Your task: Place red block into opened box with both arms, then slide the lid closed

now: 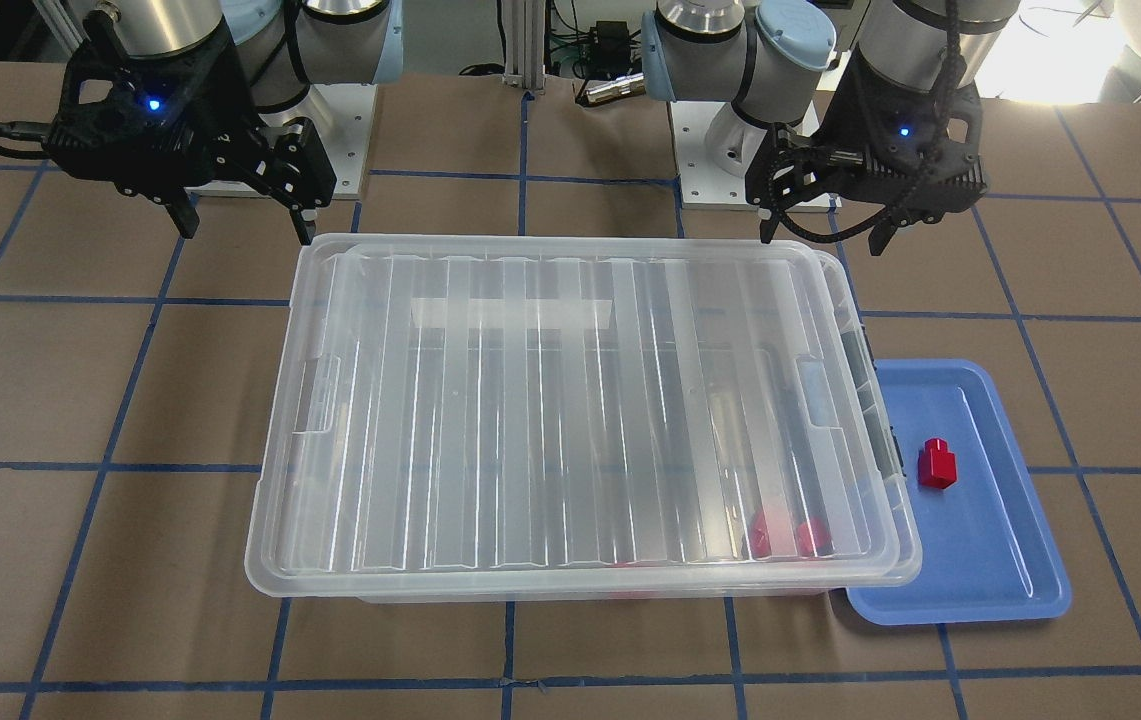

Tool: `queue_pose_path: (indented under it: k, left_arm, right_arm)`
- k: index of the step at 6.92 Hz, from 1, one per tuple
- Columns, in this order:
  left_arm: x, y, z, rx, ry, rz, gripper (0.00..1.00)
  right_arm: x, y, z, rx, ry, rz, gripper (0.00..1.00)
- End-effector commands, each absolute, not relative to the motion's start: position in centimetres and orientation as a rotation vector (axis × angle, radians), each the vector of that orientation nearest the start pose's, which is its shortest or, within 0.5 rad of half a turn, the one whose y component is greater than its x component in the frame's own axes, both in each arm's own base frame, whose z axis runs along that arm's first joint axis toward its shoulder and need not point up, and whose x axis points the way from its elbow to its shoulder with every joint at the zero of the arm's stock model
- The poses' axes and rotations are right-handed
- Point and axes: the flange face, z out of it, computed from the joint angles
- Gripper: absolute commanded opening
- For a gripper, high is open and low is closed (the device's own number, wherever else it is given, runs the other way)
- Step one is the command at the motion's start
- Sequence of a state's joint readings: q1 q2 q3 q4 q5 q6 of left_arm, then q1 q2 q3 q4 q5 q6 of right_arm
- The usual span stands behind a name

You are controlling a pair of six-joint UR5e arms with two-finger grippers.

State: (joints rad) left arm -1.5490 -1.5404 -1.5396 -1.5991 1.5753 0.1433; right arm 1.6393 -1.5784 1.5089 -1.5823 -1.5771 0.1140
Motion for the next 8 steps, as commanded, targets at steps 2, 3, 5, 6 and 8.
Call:
queue_pose_path:
  k: [2, 3, 5, 6, 8]
  left_arm:
    - [-12.3, -48.3, 51.5, 0.190, 3.131, -0.050, 1.00]
    - [-12.3, -48.3, 51.6, 0.191, 3.122, -0.051, 1.00]
    - [-12.3, -48.2, 50.8, 0.195, 3.130, -0.024, 1.00]
    - [-12.4, -48.3, 50.3, 0.207, 3.133, -0.010, 1.00]
    - [-11.0, -49.9, 49.9, 0.193, 3.135, -0.010, 1.00]
  right_arm:
    - [16.5, -48.7, 52.1, 0.066, 3.143, -0.119, 1.00]
    - [16.5, -48.7, 52.1, 0.066, 3.143, -0.119, 1.00]
    - [16.4, -48.5, 51.3, 0.051, 3.148, -0.089, 1.00]
    - [16.6, -48.7, 48.3, 0.044, 3.150, -0.019, 1.00]
    - [16.2, -52.2, 38.4, 0.034, 3.155, -0.055, 1.00]
